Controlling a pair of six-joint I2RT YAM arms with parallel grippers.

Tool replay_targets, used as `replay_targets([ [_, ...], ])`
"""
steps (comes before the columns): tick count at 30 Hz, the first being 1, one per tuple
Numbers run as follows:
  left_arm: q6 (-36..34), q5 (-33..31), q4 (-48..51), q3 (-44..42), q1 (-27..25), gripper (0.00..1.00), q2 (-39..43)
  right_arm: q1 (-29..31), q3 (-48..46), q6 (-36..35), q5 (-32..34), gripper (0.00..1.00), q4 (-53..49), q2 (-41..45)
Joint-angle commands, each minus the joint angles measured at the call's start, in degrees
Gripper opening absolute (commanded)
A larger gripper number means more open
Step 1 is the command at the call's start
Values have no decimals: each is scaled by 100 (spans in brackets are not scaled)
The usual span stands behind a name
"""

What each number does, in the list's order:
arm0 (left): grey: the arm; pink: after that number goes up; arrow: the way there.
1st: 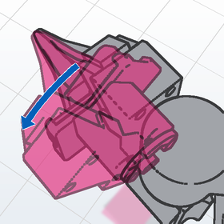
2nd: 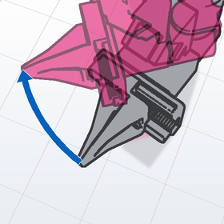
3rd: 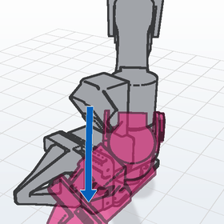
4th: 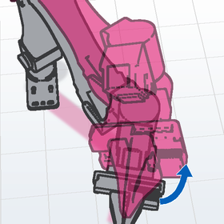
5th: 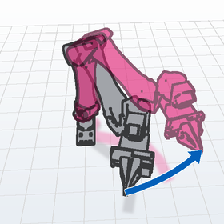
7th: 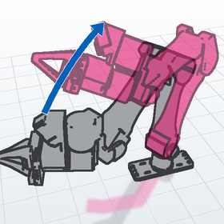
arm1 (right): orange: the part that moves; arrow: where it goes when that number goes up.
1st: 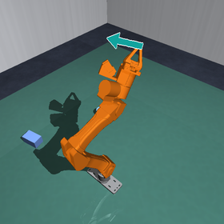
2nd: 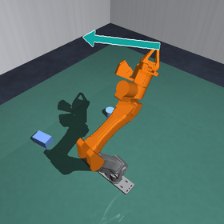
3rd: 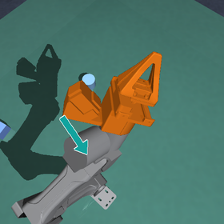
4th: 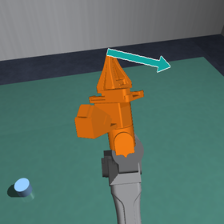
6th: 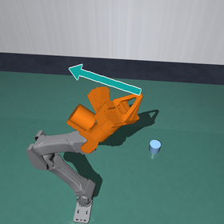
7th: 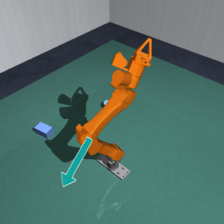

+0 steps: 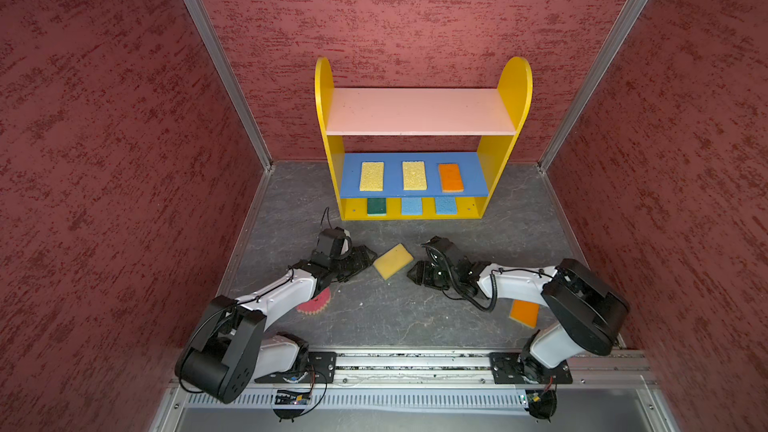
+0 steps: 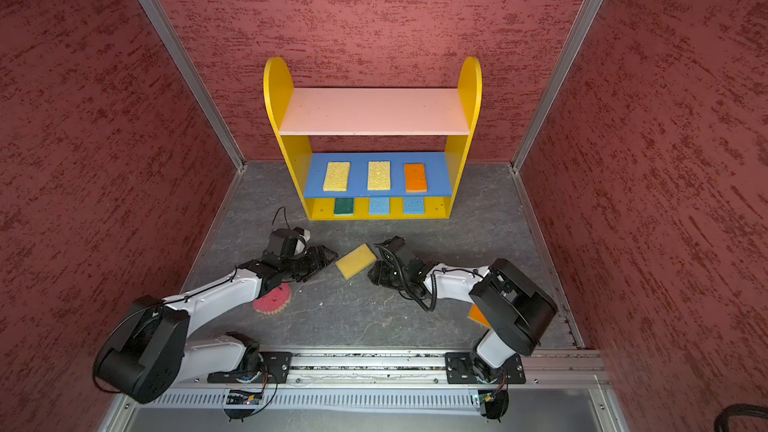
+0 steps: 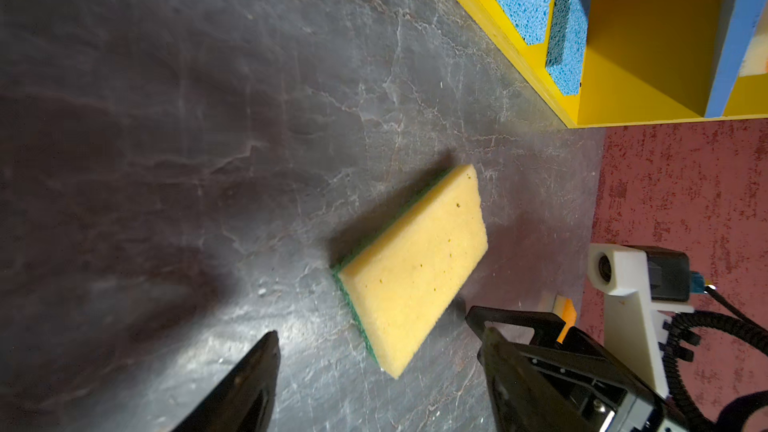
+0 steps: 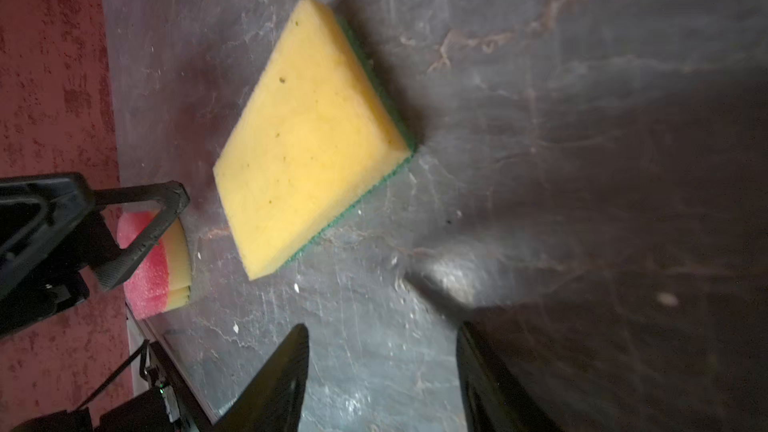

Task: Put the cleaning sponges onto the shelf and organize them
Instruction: 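Grasp the yellow-green scrub sponge with the right gripper while the left approaches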

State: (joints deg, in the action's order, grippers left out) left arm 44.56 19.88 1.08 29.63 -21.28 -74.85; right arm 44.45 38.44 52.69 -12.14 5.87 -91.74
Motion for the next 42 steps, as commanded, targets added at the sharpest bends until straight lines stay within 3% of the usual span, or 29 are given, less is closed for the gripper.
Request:
replay_targets([
  [1,-349,-190,-396,321,-16,76,-326,3,401,281,242,59,74,-271],
  [7,-417,-111,-601,592,-83,75,-1078,-15,800,488,35,59,328,-918],
  [17,-302,-248,-767,588,-771,71,-1740,-240,1037,978,-602,56,1275,-1691],
  [20,-156,-245,-831,571,-1001,71,-1788,-300,1089,945,-597,46,1268,-1751],
  [24,158,-214,-979,529,-1232,71,-1757,-323,1064,963,-732,17,1365,-1751],
  [27,235,-294,-979,492,-1325,70,-1546,-348,965,919,-692,0,1320,-1645],
  [30,250,-314,-766,539,-1333,72,-1319,-386,814,870,-763,0,1344,-1486],
  [35,136,-598,-83,562,-1301,89,-476,-536,529,655,-739,0,1250,-1002],
  [42,124,-332,783,547,-721,96,1467,-621,472,-334,-1233,0,1073,-284],
])
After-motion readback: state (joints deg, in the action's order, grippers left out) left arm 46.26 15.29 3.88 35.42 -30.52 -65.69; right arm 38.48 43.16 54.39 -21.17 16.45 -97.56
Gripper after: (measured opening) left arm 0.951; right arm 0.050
